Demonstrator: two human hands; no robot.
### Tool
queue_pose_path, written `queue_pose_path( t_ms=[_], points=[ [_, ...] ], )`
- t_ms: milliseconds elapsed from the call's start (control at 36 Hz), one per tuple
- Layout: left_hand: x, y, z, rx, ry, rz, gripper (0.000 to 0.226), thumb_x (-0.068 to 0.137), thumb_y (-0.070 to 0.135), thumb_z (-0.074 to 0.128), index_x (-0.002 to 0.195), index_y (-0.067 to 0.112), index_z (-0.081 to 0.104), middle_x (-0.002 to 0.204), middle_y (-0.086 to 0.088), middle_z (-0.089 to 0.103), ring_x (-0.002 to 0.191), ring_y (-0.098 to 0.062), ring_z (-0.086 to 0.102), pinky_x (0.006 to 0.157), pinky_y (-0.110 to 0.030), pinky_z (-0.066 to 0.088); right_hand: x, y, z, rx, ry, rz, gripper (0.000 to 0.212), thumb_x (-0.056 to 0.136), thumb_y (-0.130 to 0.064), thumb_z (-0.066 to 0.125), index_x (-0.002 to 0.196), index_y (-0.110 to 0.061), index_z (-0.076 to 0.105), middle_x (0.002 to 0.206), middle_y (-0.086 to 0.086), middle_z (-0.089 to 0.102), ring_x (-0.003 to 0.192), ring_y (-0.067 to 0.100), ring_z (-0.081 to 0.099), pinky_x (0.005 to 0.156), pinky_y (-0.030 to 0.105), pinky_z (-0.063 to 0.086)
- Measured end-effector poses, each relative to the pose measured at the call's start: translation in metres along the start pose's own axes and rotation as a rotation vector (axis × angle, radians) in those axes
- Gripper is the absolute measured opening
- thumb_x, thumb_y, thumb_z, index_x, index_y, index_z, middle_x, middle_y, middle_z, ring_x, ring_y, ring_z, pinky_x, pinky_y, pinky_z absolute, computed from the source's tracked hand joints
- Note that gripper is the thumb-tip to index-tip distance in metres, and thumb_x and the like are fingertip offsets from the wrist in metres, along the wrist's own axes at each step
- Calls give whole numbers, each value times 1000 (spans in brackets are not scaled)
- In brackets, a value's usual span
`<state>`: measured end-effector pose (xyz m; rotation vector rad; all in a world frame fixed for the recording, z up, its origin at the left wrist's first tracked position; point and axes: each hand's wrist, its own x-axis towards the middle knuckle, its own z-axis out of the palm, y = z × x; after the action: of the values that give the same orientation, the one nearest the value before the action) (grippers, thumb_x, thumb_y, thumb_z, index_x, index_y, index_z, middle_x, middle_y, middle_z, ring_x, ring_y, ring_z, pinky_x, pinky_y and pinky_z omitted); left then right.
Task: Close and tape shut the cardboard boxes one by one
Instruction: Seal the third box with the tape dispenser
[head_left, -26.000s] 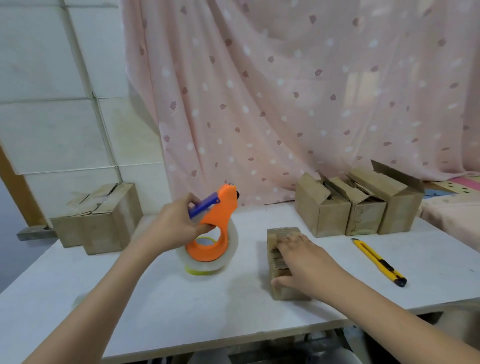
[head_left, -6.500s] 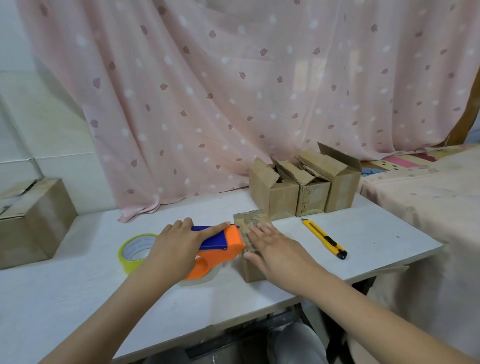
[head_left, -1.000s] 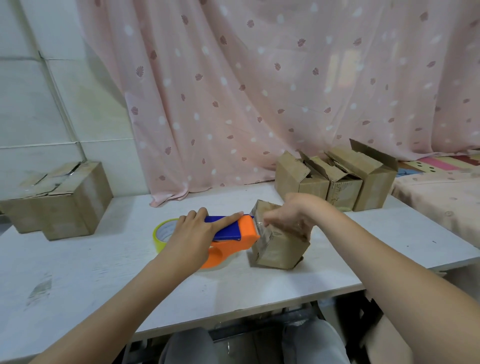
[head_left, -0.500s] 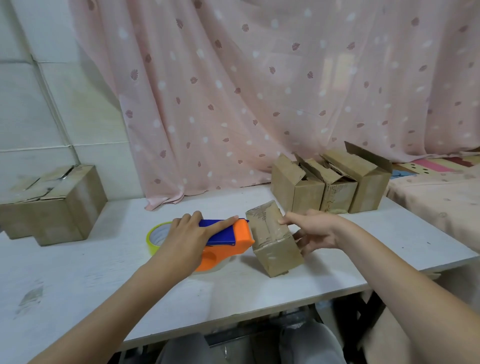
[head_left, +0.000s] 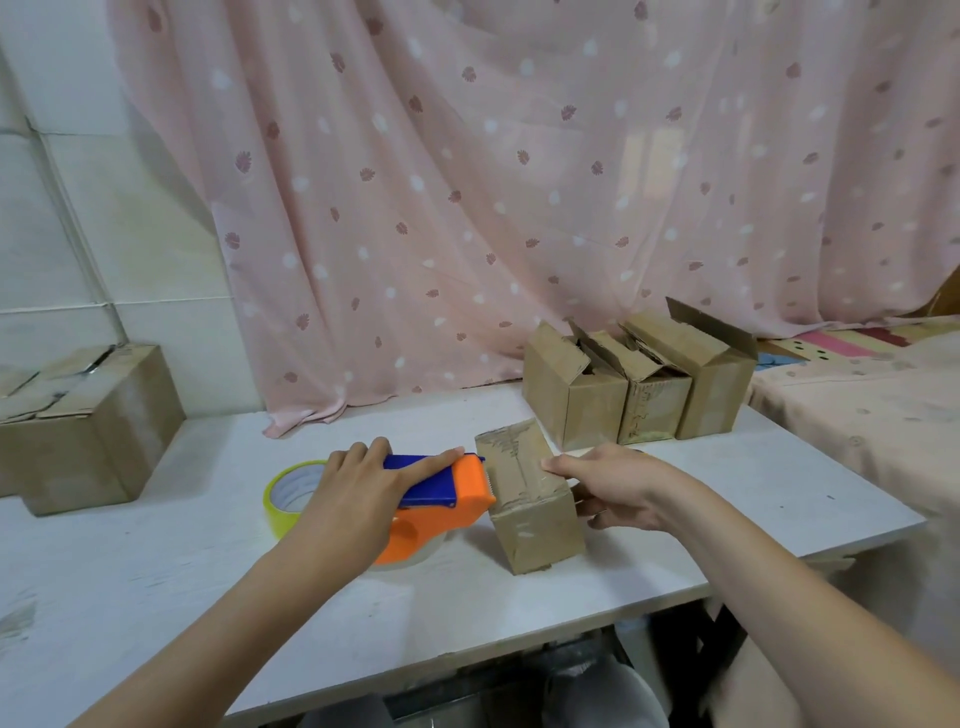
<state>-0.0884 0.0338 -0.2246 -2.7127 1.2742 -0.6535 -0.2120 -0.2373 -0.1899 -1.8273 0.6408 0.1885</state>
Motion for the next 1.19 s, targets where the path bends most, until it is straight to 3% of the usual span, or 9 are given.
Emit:
queue_pose_path(
  t_ms=[111,306,389,444,528,694,778,861,1194],
  points=[
    [5,5,-2,-16,36,15,139,46,18,87,153,50,3,76,2,45,60,-19,46,57,-29,33,0,7,2,19,0,-15,40,98,-42,58,104,-5,73,87,4,74,80,20,67,94,42,57],
    [14,13,-3,-19,59,38,137,41,16,88,153,50,17,73,2,45,57,-17,43,57,-28,30,-5,25,12,93,62,-53,43,106,-38,44,114,-3,68,104,11,76,99,22,71,92,44,58],
    [12,14,-2,-11,73,47,123,39,15,88,146,45,36,72,1,45,57,-18,46,58,-29,31,-9,20,22,-305,328,-202,41,106,-37,42,124,-8,65,116,16,70,101,22,64,96,42,54],
    [13,15,-2,-11,81,37,123,38,16,88,146,44,37,72,1,46,56,-18,46,57,-29,33,-21,14,33,-605,492,-424,42,108,-32,37,145,-17,49,139,6,59,124,23,55,98,32,47],
    [13,15,-1,-14,52,16,134,43,18,88,153,48,18,76,1,47,59,-20,49,56,-31,40,-36,10,48,-942,394,-628,52,109,-40,25,157,-22,25,165,-4,23,153,15,13,116,32,30],
    [11,16,-2,-28,27,37,133,60,13,81,151,53,-7,82,-1,48,67,-23,49,63,-35,42,-33,20,59,-1206,343,-648,71,104,-59,21,161,-17,13,167,2,14,155,19,5,117,26,-2],
    [10,15,-3,-47,15,52,131,67,11,77,148,56,-15,86,-2,49,72,-23,49,66,-35,38,-23,28,64,-1213,422,-653,68,104,-56,21,157,-13,29,162,5,29,151,21,24,118,30,15],
    [9,13,-4,-73,29,57,129,69,10,76,148,57,-15,86,-1,47,70,-21,42,66,-33,32,-16,34,65,-1236,520,-676,75,104,-53,10,126,-12,69,129,4,68,118,17,65,100,27,39],
    [2,5,-14,22,90,56,110,65,15,79,152,50,21,80,4,31,67,-16,29,67,-31,31,-18,35,63,-1266,487,-695,79,105,-50,8,116,-8,74,118,7,73,108,19,71,90,32,54]
  ],
)
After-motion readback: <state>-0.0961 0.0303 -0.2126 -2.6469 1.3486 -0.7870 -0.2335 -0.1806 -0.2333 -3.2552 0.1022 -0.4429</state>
